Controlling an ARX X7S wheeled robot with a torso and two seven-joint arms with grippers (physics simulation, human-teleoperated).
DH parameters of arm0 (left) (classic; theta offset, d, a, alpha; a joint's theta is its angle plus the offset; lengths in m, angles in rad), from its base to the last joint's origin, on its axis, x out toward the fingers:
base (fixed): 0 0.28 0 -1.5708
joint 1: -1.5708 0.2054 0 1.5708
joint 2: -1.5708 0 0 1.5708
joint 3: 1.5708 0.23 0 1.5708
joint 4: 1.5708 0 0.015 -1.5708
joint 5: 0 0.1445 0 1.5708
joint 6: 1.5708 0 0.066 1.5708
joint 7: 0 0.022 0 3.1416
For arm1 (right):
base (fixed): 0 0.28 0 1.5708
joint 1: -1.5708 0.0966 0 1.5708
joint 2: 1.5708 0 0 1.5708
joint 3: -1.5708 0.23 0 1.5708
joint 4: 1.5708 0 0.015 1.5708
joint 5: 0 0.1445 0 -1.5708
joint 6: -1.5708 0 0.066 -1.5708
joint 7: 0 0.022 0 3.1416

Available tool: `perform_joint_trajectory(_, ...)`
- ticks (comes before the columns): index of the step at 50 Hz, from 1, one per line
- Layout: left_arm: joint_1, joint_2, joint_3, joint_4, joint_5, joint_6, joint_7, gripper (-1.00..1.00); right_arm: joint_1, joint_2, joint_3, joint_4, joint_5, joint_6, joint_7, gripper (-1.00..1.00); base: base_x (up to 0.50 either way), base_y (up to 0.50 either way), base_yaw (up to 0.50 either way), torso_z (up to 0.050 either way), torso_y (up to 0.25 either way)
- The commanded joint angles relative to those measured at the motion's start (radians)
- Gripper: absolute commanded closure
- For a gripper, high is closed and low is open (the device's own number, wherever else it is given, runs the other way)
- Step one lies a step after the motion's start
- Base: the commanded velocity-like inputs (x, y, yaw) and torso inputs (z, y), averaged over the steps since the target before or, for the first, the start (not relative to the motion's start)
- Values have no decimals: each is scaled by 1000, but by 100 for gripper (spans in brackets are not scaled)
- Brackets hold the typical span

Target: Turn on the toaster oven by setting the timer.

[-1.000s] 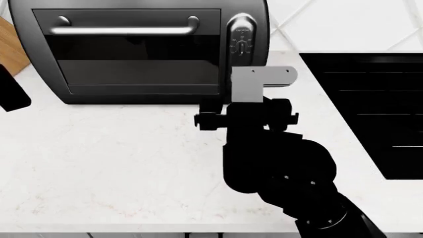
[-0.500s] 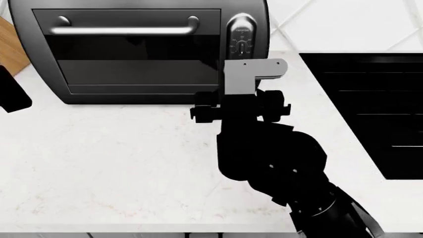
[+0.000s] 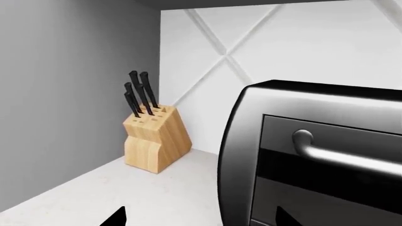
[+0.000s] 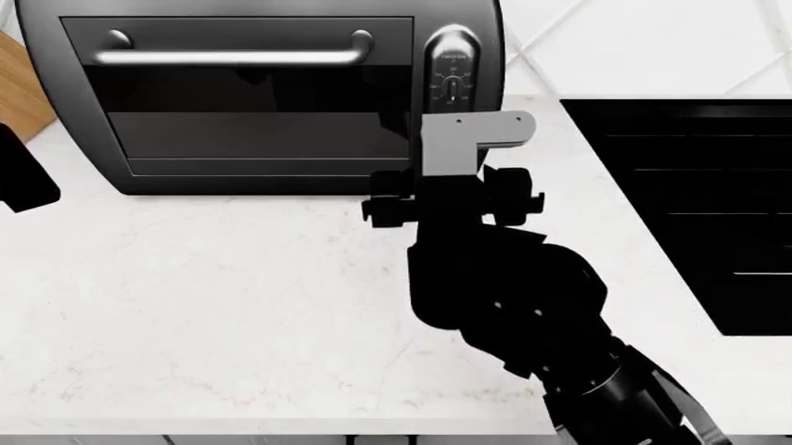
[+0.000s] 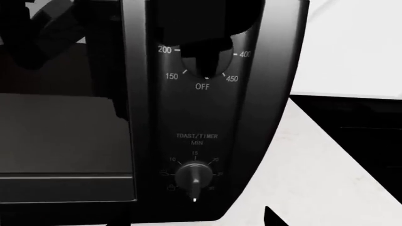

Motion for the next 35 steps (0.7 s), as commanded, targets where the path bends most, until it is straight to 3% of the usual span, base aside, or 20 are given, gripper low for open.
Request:
perform_joint_trajectory(1,7,-6,-1,2,-7,8,-4,-100,12,-1,-17,36,-19,-25,-25,-100,0,0,0,0,0)
perform_joint_trajectory(35,28,-15,8,0,5,27,5,-100,39,-9,-53,127,-54,-86,-83,-100,0,0,0,0,0)
